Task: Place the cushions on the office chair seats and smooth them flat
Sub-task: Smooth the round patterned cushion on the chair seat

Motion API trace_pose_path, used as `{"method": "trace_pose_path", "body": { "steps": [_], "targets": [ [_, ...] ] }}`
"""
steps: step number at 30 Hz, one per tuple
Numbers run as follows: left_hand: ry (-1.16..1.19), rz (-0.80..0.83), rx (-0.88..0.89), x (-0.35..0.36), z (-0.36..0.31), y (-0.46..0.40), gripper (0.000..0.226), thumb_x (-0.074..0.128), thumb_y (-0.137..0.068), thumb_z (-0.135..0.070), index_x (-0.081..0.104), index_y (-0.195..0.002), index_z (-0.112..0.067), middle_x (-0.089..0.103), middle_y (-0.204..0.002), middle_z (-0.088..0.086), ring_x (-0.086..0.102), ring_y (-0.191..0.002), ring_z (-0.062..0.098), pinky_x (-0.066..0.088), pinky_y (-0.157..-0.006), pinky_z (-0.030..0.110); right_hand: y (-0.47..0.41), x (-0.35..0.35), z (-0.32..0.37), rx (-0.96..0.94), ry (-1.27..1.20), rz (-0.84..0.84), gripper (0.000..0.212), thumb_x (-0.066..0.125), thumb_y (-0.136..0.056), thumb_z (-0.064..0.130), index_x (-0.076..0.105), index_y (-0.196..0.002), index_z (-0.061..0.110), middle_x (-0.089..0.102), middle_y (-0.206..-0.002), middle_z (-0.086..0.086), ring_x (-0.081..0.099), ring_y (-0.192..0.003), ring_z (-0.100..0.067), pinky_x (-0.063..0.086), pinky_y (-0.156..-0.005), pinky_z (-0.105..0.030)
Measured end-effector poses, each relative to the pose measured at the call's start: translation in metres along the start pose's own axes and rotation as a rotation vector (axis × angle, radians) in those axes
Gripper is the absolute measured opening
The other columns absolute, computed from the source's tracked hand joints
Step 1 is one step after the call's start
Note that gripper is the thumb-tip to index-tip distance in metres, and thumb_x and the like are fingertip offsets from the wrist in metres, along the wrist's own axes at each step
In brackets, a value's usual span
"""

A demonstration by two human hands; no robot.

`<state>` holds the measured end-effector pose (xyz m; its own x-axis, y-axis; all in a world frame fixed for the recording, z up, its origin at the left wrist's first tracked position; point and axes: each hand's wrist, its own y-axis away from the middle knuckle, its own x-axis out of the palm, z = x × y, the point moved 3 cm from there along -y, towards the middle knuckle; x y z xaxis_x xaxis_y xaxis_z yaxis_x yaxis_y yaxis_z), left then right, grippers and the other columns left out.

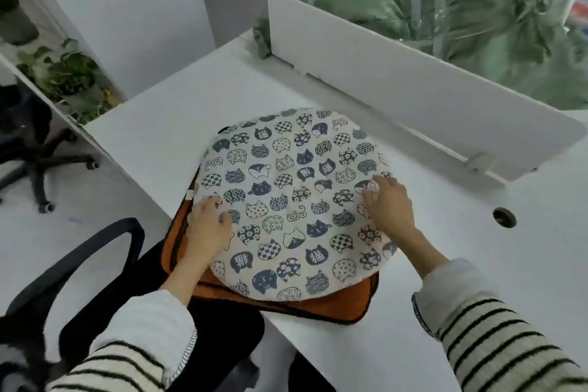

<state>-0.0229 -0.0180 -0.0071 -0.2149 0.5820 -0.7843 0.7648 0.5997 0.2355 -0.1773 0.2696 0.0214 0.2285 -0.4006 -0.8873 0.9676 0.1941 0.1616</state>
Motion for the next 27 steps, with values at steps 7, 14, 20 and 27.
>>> {"method": "trace_pose_path", "body": {
  "steps": [7,14,20,27],
  "targets": [
    [0.223,-0.005,-0.388,0.013,0.009,-0.02,0.089,0.058,-0.086,-0.044,0.0,-0.149,-0.019,0.021,-0.15,0.019,0.023,-0.137,0.036,0.023,-0.113,0.044,-0.062,0.024,-0.021,0.195,0.009,0.177,0.088,0.048,-0.085,0.061,0.012,-0.146,0.009,0.019,-0.154,-0.015,0.029,-0.135,-0.04,0.032,-0.104,-0.056],
    [0.435,-0.106,-0.384,0.002,-0.001,-0.016,0.073,0.068,-0.083,-0.025,0.024,-0.138,-0.006,0.049,-0.134,0.013,0.05,-0.118,0.028,0.043,-0.096,0.034,-0.073,0.011,-0.013,0.202,-0.097,-0.047,0.071,0.065,-0.078,0.051,0.041,-0.124,0.003,0.052,-0.122,-0.019,0.048,-0.114,-0.036,0.044,-0.094,-0.051],
    [0.498,-0.21,-0.257,-0.028,-0.017,0.006,0.069,0.067,-0.083,-0.018,0.025,-0.136,-0.005,0.052,-0.122,0.009,0.054,-0.102,0.021,0.046,-0.085,0.03,-0.046,-0.003,0.023,0.077,-0.132,-0.124,0.056,0.064,-0.082,0.036,0.044,-0.124,0.004,0.057,-0.117,-0.014,0.054,-0.108,-0.032,0.048,-0.087,-0.042],
    [0.543,-0.363,-0.218,-0.104,0.044,0.063,0.06,0.066,-0.084,-0.016,0.03,-0.13,-0.005,0.049,-0.108,0.001,0.049,-0.091,0.014,0.04,-0.076,0.027,0.026,0.004,0.109,-0.067,-0.195,-0.187,0.051,0.064,-0.081,0.035,0.046,-0.119,0.007,0.06,-0.114,-0.011,0.057,-0.105,-0.029,0.051,-0.083,-0.041]
  ]
}}
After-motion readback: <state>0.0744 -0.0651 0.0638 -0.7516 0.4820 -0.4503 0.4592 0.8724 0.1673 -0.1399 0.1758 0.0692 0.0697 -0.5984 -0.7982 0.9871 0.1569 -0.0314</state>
